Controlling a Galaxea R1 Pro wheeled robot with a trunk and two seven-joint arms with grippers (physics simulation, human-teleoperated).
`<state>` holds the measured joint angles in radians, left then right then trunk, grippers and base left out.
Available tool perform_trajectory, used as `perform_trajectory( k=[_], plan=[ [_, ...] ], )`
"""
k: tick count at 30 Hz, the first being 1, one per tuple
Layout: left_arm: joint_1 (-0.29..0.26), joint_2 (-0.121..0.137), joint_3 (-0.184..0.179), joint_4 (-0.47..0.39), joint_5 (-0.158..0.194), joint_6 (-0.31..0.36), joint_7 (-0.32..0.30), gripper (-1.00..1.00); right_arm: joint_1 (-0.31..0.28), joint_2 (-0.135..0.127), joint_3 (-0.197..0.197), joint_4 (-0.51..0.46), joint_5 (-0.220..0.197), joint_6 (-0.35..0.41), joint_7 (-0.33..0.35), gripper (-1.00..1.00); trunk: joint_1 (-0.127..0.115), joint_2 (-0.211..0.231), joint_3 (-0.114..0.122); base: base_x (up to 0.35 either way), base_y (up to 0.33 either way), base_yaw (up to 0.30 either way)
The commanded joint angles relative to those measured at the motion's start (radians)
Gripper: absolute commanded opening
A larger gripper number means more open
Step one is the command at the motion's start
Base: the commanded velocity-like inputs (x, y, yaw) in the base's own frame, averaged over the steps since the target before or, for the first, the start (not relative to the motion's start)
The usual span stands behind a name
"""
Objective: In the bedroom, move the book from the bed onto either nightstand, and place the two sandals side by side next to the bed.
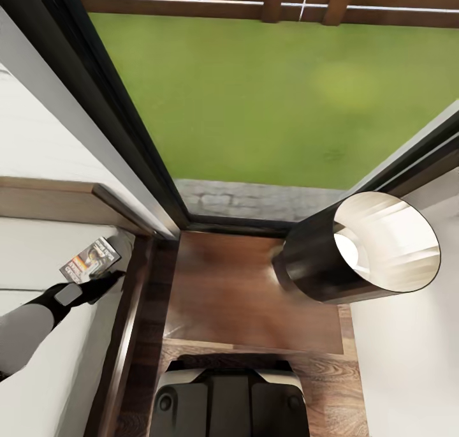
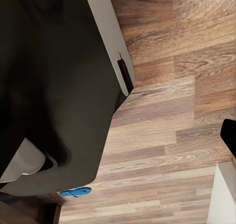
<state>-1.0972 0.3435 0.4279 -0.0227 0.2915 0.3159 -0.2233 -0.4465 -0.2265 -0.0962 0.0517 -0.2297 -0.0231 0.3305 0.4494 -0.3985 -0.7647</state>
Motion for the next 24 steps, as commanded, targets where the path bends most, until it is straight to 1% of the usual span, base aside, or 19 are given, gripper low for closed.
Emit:
perform_trajectory(
  k=[1, 3, 6, 9, 10, 13, 14, 18, 20, 21, 24],
  plan=[
    [0.002, -0.001, -0.002, 0.000, 0.011, 0.007, -0.001, 1.00, -0.001, -0.001, -0.007, 0.004, -0.003, -0.003, 0.005, 1.00, 0.001, -0.002, -0.001, 0.000, 0.000, 0.000],
    [0.006, -0.004, -0.004, 0.000, 0.010, 0.007, -0.001, 1.00, -0.001, -0.001, -0.008, 0.004, -0.003, -0.003, 0.005, 1.00, 0.001, -0.002, -0.001, 0.000, 0.000, 0.000],
    [0.010, -0.008, -0.006, 0.001, -0.010, 0.008, -0.004, 1.00, -0.001, -0.001, -0.008, 0.005, -0.003, -0.003, 0.005, 1.00, 0.001, -0.002, -0.001, 0.000, 0.000, 0.000],
    [0.011, -0.009, -0.006, 0.001, -0.022, 0.009, -0.035, 1.00, -0.001, -0.001, -0.008, 0.005, -0.003, -0.004, 0.005, 1.00, 0.001, -0.002, -0.001, 0.000, 0.000, 0.000],
    [0.011, -0.009, -0.005, 0.001, -0.025, 0.011, -0.066, 1.00, -0.001, -0.001, -0.008, 0.005, -0.003, -0.004, 0.005, 1.00, 0.001, -0.002, -0.001, 0.000, 0.000, 0.000],
    [0.011, -0.008, -0.005, 0.001, -0.029, 0.019, -0.117, 1.00, -0.001, -0.001, -0.008, 0.005, -0.003, -0.004, 0.005, 1.00, 0.001, -0.002, -0.001, 0.000, 0.000, 0.000],
    [0.012, -0.007, -0.006, 0.001, -0.031, 0.032, -0.148, 1.00, -0.001, -0.001, -0.008, 0.005, -0.003, -0.004, 0.005, 1.00, 0.001, -0.002, -0.001, 0.000, 0.000, 0.000],
    [0.015, -0.006, -0.006, 0.001, -0.037, 0.066, -0.198, 1.00, -0.001, -0.001, -0.007, 0.005, -0.003, -0.004, 0.005, 1.00, 0.001, -0.002, -0.001, 0.000, 0.000, 0.000],
    [0.031, -0.005, -0.006, 0.001, -0.047, 0.089, -0.247, 1.00, -0.001, -0.001, -0.008, 0.005, -0.003, -0.005, 0.005, 1.00, 0.001, -0.002, -0.001, 0.000, 0.000, 0.000],
    [0.045, -0.004, -0.006, 0.001, -0.056, 0.096, -0.292, 1.00, -0.001, 0.000, -0.008, 0.005, -0.003, -0.005, 0.005, 1.00, 0.001, -0.002, -0.001, 0.000, 0.000, 0.000],
    [0.070, -0.002, -0.006, 0.001, -0.068, 0.102, -0.372, 1.00, -0.001, 0.000, -0.007, 0.006, -0.003, -0.006, 0.005, 1.00, 0.001, -0.002, -0.001, 0.000, 0.000, 0.000]
  ],
)
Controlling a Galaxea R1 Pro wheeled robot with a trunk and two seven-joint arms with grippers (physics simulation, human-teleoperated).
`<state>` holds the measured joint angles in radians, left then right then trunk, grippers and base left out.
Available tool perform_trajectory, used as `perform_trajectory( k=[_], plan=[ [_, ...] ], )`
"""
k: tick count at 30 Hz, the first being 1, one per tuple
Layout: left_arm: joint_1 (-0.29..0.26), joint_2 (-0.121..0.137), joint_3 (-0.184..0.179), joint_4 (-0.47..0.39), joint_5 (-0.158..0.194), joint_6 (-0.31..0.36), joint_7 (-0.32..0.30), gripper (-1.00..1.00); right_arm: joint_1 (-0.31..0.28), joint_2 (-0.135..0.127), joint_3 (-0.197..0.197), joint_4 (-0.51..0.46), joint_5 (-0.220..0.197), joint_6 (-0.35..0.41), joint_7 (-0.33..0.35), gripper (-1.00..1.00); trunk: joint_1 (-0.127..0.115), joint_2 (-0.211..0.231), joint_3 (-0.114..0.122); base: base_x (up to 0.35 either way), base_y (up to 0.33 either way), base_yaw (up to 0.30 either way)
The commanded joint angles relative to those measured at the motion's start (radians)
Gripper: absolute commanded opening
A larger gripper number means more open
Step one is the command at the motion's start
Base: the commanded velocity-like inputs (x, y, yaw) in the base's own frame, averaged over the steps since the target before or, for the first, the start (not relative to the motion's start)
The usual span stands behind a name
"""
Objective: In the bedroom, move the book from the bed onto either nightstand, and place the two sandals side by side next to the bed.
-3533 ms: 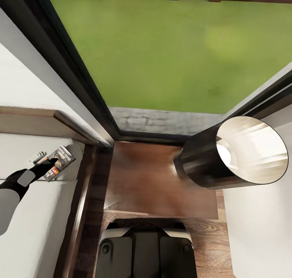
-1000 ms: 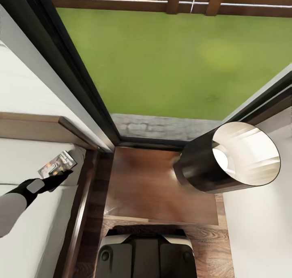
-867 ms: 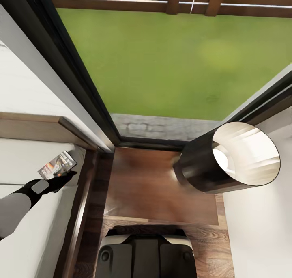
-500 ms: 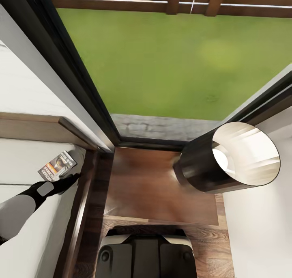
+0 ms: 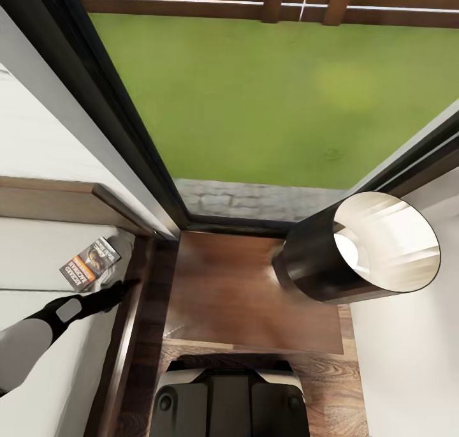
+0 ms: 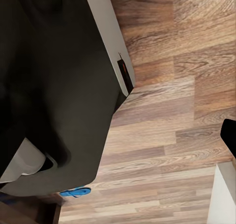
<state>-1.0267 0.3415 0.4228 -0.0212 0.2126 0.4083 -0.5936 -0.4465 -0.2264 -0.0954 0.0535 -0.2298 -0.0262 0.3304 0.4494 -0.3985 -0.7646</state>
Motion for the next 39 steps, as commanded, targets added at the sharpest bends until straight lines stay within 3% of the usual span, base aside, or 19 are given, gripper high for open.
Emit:
perform_trajectory(
  k=[1, 9, 15, 16, 18, 25, 29, 39],
  plan=[
    [0.027, 0.002, -0.001, 0.000, 0.007, 0.011, -0.050, 1.00, -0.001, -0.001, -0.008, 0.004, -0.003, -0.003, 0.005, 1.00, 0.001, -0.002, -0.001, 0.000, 0.000, 0.000],
    [0.108, 0.019, -0.001, 0.000, 0.002, 0.009, -0.209, 1.00, -0.001, -0.001, -0.007, 0.006, -0.002, -0.003, 0.004, 1.00, 0.001, -0.002, -0.001, 0.000, 0.000, 0.000],
    [0.206, 0.031, 0.000, -0.001, 0.000, -0.011, -0.329, 1.00, -0.001, 0.000, -0.007, 0.008, -0.002, -0.004, 0.005, 1.00, 0.001, -0.002, -0.001, 0.000, 0.000, 0.000],
    [0.244, 0.032, 0.000, -0.001, 0.001, -0.043, -0.406, 1.00, -0.001, 0.001, -0.007, 0.008, -0.002, -0.004, 0.004, 1.00, 0.001, -0.002, -0.001, 0.000, 0.000, 0.000],
    [0.251, 0.030, 0.000, -0.001, 0.001, -0.053, -0.429, 1.00, -0.001, 0.001, -0.007, 0.008, -0.002, -0.004, 0.004, 1.00, 0.001, -0.002, -0.001, 0.000, 0.000, 0.000],
    [0.294, 0.016, -0.001, 0.000, 0.001, -0.078, -0.454, 1.00, -0.001, 0.001, -0.007, 0.008, -0.002, -0.006, 0.004, 1.00, 0.001, -0.002, -0.001, 0.000, 0.000, 0.000],
    [0.349, 0.000, 0.000, 0.000, 0.003, -0.176, -0.458, 1.00, -0.001, 0.005, -0.007, 0.008, -0.002, -0.007, 0.003, 1.00, 0.001, -0.002, -0.001, 0.000, 0.000, 0.000],
    [0.417, -0.007, 0.001, 0.001, 0.005, -0.235, -0.457, 1.00, -0.001, 0.007, -0.007, 0.008, -0.002, -0.008, 0.002, 1.00, 0.001, -0.002, -0.001, 0.000, 0.000, 0.000]
  ],
)
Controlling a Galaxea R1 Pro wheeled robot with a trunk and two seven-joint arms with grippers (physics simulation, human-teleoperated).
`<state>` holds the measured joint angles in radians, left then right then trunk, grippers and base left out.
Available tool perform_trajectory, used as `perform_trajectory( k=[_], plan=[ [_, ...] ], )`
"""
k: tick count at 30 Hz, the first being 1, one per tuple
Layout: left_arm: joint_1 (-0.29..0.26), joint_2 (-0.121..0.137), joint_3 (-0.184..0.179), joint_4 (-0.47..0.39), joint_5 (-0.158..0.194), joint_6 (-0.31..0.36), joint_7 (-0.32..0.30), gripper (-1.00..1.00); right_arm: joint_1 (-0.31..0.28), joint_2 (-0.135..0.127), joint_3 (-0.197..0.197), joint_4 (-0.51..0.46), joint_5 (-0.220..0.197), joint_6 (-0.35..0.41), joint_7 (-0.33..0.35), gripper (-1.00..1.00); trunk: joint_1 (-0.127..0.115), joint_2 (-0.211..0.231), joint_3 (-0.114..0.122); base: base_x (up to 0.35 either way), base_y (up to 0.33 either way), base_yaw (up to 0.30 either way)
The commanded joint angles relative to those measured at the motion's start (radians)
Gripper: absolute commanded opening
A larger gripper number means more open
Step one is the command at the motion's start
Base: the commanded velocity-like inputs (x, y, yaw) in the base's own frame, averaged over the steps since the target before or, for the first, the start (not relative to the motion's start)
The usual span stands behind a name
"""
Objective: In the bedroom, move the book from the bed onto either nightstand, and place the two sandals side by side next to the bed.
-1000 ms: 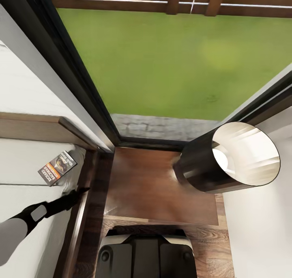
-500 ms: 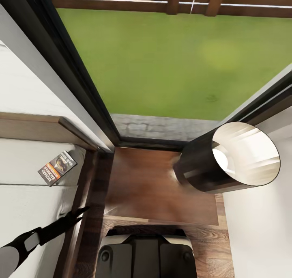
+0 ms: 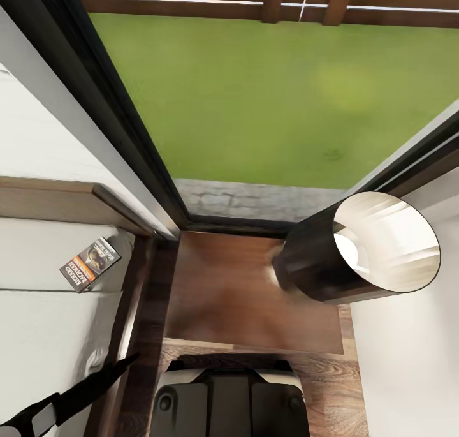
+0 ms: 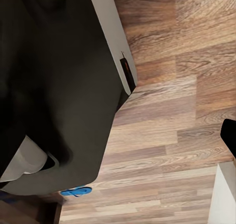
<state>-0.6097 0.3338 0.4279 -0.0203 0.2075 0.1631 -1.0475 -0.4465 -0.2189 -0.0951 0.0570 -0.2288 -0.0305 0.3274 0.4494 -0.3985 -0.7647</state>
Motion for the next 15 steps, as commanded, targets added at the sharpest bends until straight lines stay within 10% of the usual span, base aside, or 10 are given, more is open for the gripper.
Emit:
perform_trajectory(
  k=[1, 15],
  plan=[
    [0.002, 0.000, -0.005, 0.000, 0.010, 0.008, -0.003, 1.00, -0.001, -0.001, -0.008, 0.004, -0.004, -0.003, 0.005, 1.00, 0.001, -0.001, -0.001, 0.000, 0.000, 0.000],
    [0.007, -0.014, -0.005, 0.000, 0.010, 0.002, 0.000, 1.00, -0.001, 0.001, -0.008, 0.004, -0.004, -0.003, 0.005, 1.00, 0.001, -0.001, -0.001, -0.116, 0.071, 0.000]
  ],
)
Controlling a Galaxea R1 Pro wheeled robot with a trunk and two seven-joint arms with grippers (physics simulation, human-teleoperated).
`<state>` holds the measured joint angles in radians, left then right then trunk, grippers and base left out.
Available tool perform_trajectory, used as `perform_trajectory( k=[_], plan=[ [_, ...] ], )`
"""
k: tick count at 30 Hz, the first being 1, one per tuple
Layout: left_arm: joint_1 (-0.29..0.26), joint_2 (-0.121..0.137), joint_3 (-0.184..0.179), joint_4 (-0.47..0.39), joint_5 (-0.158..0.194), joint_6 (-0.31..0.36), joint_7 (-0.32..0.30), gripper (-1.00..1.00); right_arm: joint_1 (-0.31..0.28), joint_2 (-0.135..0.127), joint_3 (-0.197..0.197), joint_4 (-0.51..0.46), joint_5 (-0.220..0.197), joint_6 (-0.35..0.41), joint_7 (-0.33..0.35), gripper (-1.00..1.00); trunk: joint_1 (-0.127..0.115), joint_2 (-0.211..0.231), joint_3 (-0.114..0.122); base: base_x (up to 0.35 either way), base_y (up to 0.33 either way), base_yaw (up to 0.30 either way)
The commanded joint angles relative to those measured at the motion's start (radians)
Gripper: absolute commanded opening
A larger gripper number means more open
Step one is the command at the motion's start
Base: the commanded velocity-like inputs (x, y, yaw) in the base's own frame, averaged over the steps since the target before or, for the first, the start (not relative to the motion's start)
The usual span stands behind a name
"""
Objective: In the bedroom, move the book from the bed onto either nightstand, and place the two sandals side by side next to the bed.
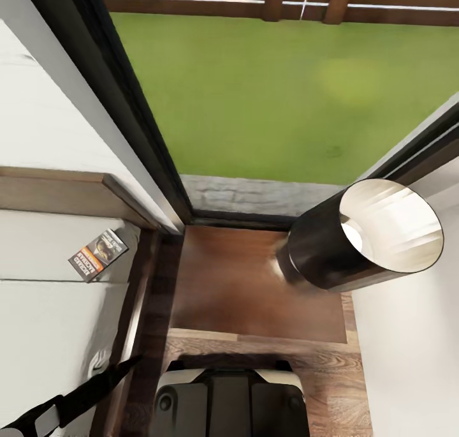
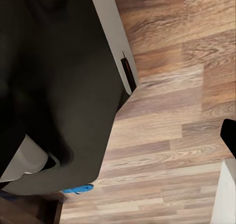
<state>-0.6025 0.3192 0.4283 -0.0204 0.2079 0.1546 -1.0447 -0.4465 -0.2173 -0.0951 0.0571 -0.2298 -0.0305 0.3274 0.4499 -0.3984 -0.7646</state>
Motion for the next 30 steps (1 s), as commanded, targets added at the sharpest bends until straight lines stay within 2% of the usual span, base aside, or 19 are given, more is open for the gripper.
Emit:
perform_trajectory(
  k=[1, 13, 30],
  plan=[
    [0.000, 0.000, -0.005, 0.000, 0.010, 0.011, -0.003, 1.00, -0.001, -0.001, -0.008, 0.004, -0.003, -0.003, 0.005, 1.00, 0.000, -0.002, -0.001, -0.195, 0.124, 0.000],
    [0.000, -0.003, -0.005, 0.000, 0.010, 0.011, -0.003, 1.00, -0.001, -0.001, -0.008, 0.004, -0.003, -0.003, 0.005, 1.00, 0.000, -0.002, -0.001, -0.041, 0.026, 0.025],
    [0.001, -0.006, -0.005, 0.000, 0.010, 0.011, -0.003, 1.00, -0.001, -0.001, -0.008, 0.005, -0.003, -0.003, 0.005, 1.00, 0.000, -0.002, -0.001, -0.001, -0.012, 0.268]
  ],
)
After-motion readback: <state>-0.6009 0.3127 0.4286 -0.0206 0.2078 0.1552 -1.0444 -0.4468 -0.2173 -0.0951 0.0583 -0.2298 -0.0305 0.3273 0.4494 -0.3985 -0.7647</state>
